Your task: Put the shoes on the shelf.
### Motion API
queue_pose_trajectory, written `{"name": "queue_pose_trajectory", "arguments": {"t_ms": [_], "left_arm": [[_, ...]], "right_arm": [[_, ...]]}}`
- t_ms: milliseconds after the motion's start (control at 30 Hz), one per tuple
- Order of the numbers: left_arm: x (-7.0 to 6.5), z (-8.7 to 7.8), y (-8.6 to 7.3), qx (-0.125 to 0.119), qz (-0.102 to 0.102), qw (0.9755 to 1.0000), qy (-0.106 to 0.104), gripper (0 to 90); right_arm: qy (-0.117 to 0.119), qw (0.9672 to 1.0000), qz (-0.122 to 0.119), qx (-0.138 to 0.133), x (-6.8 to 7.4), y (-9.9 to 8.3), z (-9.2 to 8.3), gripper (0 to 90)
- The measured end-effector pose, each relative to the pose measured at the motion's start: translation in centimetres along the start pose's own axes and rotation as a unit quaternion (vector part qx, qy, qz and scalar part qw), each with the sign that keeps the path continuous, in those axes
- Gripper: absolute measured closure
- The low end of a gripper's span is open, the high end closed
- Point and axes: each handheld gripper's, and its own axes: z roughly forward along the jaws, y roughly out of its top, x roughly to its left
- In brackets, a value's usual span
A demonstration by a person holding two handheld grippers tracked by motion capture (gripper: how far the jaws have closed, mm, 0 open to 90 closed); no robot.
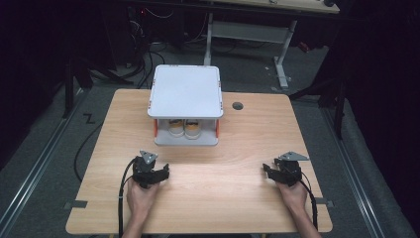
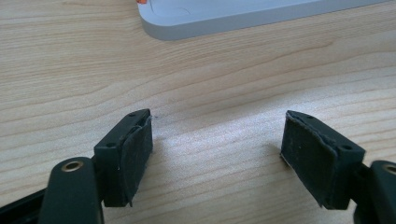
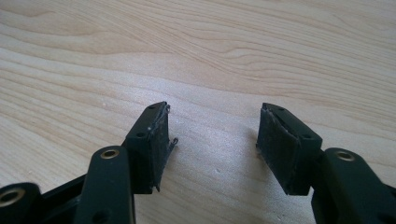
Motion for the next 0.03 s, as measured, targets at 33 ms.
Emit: {"name": "queue_pose_trajectory", "arguments": {"t_ms": [33], "left_arm": [[0.0,-0.01,0.0,0.001,0.0,1.0,0.001,25.0]], "right_arm": [[0.0,1.0,0.0,0.0,-0.01,0.0,0.0,43.7]]}}
